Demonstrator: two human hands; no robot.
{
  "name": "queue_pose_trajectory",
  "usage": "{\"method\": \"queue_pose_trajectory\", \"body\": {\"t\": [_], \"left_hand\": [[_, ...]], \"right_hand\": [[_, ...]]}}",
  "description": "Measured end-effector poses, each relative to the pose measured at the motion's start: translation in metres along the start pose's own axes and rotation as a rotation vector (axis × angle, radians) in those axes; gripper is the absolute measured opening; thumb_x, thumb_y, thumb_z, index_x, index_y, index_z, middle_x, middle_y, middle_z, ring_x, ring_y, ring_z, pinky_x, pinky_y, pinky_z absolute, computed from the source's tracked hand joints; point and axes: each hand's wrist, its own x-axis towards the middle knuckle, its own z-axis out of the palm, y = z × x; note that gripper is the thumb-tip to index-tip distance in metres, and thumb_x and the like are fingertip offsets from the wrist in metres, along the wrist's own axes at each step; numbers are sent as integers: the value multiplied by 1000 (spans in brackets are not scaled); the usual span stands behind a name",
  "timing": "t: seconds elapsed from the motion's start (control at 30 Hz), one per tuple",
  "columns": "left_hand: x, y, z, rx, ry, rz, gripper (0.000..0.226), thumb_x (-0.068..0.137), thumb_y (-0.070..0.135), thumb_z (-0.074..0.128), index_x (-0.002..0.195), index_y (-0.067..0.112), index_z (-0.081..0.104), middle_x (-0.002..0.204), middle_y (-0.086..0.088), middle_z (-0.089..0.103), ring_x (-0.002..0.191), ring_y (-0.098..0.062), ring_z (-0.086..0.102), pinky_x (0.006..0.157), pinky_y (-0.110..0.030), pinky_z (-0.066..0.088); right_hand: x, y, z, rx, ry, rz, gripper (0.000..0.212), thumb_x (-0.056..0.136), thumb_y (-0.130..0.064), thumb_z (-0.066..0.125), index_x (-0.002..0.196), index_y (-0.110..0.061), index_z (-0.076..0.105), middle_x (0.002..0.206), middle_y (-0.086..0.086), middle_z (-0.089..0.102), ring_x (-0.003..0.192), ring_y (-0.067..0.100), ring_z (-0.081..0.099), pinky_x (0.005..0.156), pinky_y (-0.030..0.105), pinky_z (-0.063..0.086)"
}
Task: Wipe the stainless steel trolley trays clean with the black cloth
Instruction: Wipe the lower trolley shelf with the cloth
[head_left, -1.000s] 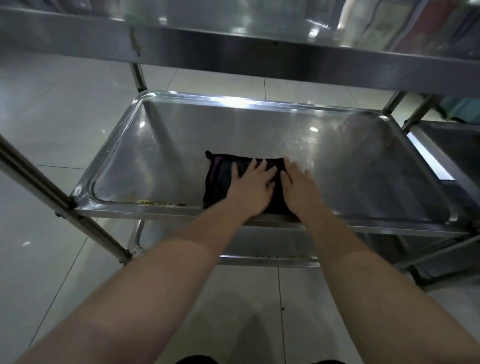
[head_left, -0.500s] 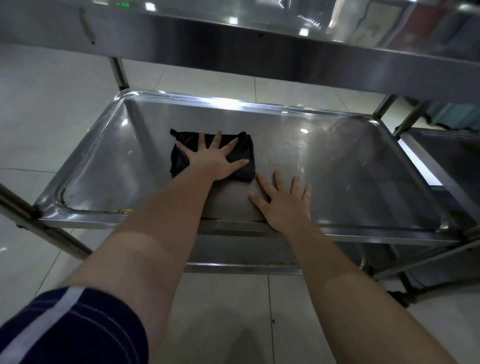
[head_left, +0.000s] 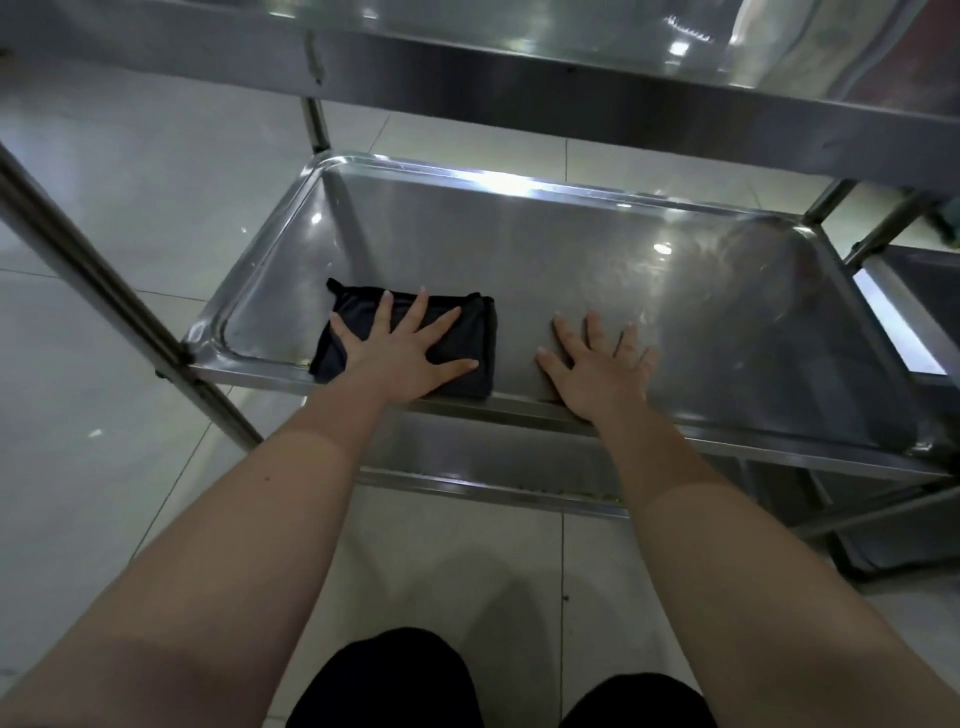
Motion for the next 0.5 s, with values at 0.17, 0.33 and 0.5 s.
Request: {"method": "queue_pose_trajectory", "body": {"t": [0.17, 0.33, 0.5], "left_hand": [[-3, 5, 0, 5, 14, 7, 99, 49, 104, 0, 140, 66, -12, 160, 20, -20, 148, -26, -20, 95, -79, -18], [-1, -10, -1, -8, 20, 32, 92, 57, 102, 10, 140, 67, -9, 160, 21, -16, 149, -23, -18, 98, -77, -17], [1, -97, -19, -45, 2, -98, 102, 47, 107, 11, 140, 68, -8, 161, 20, -13, 149, -20, -16, 105, -74, -13]], "right_hand": [[4, -51, -3, 55, 93, -77, 59, 98, -64, 14, 153, -45, 6, 165, -8, -6, 148, 39, -12, 112, 68, -4], [7, -65, 7, -8, 38, -133, 62, 92, -73, 8, 150, -54, -4, 164, -14, -7, 147, 42, -13, 112, 69, -4], [11, -66, 8, -35, 39, -136, 67, 87, -79, 9, 149, -55, -4, 163, -15, -8, 147, 43, -12, 109, 72, -6]]}}
